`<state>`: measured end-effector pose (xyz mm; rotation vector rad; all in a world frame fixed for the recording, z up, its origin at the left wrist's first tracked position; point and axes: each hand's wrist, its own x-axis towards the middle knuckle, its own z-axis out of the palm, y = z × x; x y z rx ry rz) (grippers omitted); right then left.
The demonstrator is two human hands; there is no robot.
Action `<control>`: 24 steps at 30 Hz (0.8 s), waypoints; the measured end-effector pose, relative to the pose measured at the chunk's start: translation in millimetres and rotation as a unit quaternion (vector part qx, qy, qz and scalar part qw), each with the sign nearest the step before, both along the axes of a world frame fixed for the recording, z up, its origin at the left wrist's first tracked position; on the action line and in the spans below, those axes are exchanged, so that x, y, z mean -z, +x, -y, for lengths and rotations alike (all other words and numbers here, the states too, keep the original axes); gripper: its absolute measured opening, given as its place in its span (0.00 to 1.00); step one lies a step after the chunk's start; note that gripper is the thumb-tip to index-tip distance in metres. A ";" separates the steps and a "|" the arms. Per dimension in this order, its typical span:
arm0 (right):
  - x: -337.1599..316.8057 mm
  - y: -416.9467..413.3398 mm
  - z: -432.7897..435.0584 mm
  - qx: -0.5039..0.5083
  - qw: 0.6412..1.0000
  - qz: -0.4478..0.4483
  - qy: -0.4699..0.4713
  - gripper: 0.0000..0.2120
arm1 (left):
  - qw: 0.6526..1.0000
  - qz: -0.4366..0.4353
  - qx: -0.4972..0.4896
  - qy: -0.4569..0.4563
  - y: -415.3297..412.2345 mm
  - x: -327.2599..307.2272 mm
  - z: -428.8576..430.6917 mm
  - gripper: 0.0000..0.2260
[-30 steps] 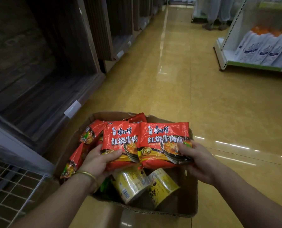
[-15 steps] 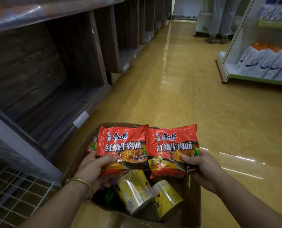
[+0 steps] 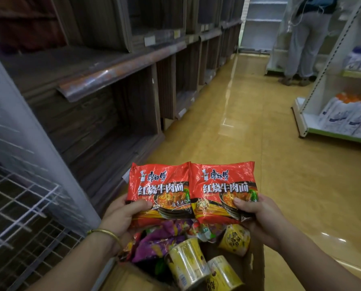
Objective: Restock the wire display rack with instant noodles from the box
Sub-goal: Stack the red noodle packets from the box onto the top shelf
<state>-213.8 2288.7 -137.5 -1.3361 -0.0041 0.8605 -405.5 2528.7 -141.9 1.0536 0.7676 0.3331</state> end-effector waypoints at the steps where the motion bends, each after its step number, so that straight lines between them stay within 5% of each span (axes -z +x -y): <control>1: -12.9 -2.8 -1.5 -0.005 1.000 -0.006 -0.005 0.24 | 1.000 -0.005 -0.001 -0.001 -5.5 -12.5 -1.5 0.23; 14: -250.9 -44.5 -23.0 -0.085 0.996 -0.030 0.012 0.21 | 0.997 -0.042 -0.061 0.001 -82.1 -258.6 7.5 0.32; 20: -360.6 -62.9 -40.0 -0.131 0.990 -0.031 0.040 0.20 | 0.994 -0.027 -0.109 0.012 -114.6 -366.2 11.7 0.22; 24: -417.7 -78.0 -58.6 -0.159 0.985 -0.041 0.058 0.21 | 0.990 -0.011 -0.143 0.014 -141.6 -421.2 11.8 0.27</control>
